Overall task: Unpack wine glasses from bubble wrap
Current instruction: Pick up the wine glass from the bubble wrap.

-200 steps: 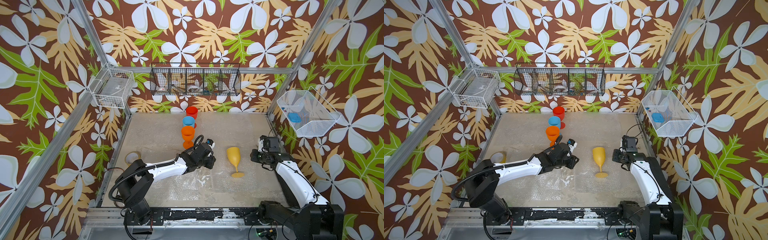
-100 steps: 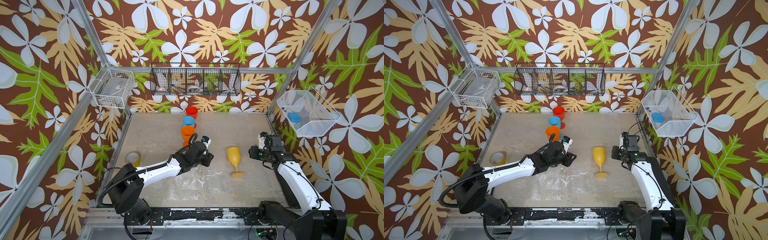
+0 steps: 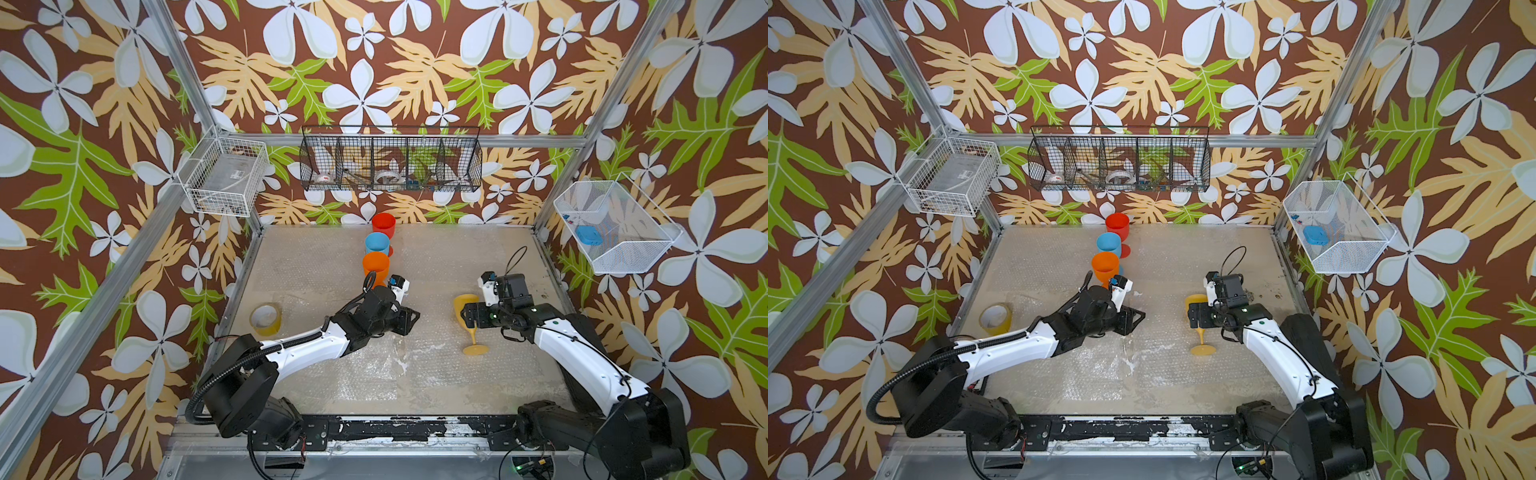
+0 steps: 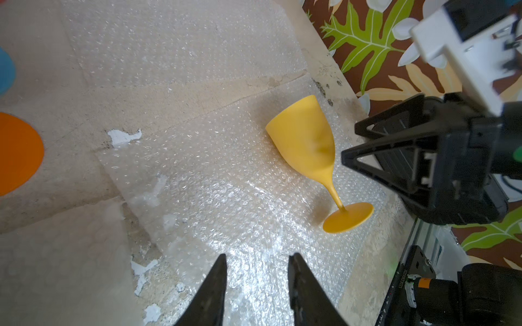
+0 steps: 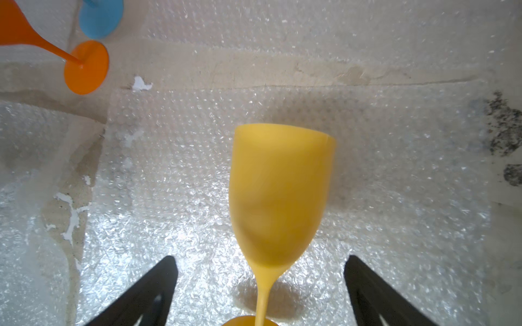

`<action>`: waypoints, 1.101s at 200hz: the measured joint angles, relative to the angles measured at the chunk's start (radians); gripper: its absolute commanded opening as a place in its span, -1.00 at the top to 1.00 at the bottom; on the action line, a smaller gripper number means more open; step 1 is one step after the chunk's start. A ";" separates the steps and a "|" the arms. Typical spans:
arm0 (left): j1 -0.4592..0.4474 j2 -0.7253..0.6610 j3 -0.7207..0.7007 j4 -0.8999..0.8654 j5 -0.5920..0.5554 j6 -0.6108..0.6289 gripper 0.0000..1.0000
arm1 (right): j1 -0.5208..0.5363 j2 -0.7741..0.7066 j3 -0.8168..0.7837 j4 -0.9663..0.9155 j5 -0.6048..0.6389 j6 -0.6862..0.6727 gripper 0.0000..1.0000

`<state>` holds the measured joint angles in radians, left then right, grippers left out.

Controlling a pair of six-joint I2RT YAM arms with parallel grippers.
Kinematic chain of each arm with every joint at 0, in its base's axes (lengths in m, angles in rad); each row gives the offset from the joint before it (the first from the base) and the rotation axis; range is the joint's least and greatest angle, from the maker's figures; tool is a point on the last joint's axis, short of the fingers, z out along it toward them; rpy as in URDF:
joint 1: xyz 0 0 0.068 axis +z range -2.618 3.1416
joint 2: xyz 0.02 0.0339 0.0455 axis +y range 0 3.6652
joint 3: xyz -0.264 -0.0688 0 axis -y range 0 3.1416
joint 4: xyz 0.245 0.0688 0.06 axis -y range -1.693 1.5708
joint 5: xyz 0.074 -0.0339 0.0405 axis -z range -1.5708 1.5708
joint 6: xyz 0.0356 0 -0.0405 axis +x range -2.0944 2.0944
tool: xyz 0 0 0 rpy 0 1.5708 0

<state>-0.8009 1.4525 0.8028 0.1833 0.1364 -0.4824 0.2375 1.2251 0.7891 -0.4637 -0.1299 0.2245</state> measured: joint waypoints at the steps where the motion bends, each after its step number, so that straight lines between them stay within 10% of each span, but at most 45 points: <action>1: 0.000 -0.002 -0.002 0.001 0.000 -0.001 0.22 | 0.001 0.002 0.000 0.000 0.002 0.000 -0.95; 118: 0.021 -0.029 -0.036 0.038 -0.001 -0.012 0.21 | 0.061 0.265 0.072 0.056 0.113 -0.004 -0.95; 220: 0.040 -0.008 -0.035 0.040 0.004 -0.012 0.21 | 0.071 0.309 0.075 0.089 0.111 -0.004 -0.51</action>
<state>-0.7612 1.4441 0.7681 0.2230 0.1406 -0.4946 0.3084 1.5341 0.8642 -0.3748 -0.0185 0.2203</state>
